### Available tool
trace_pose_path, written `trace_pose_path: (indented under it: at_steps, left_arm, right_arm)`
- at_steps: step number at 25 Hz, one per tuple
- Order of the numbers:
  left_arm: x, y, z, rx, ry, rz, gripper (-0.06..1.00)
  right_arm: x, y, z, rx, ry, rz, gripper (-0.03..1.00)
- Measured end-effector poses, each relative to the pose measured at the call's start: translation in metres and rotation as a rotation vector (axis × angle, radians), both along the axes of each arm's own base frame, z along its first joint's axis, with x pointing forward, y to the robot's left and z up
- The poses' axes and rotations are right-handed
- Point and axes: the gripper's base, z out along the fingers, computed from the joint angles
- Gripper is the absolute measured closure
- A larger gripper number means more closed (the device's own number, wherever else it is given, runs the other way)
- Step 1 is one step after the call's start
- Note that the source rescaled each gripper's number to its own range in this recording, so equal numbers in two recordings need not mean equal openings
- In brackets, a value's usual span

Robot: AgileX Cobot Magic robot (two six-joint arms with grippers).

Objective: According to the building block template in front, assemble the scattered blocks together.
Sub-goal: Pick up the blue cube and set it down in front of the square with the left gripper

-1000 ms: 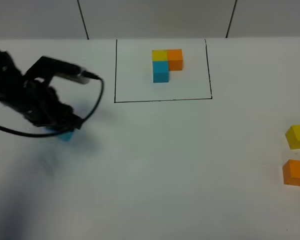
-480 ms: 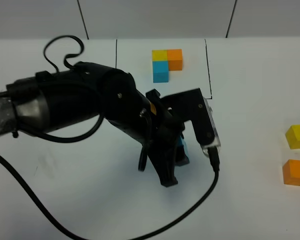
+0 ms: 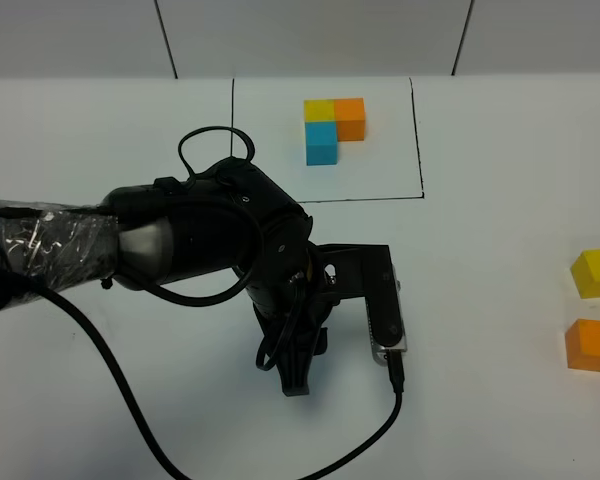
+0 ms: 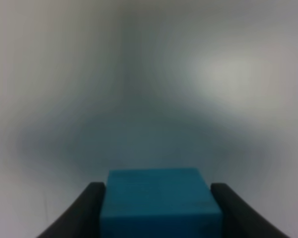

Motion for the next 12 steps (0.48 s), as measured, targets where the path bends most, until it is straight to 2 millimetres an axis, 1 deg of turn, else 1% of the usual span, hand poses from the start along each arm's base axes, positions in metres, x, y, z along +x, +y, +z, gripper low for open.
trace_pose_path:
  at_steps: [4,7,12]
  left_arm:
    - [0.001,0.006,-0.009,0.037,-0.004,-0.001,0.92]
    - [0.007,0.011,-0.019,0.039,0.001,0.019,0.92]
    - [0.013,0.008,-0.038,0.025,-0.008,0.024,0.92]
  right_arm:
    - [0.0,0.0,0.0,0.0,0.0,0.0,0.97]
    - [0.0,0.0,0.0,0.0,0.0,0.0,0.97]
    - [0.0,0.0,0.0,0.0,0.0,0.0,0.97]
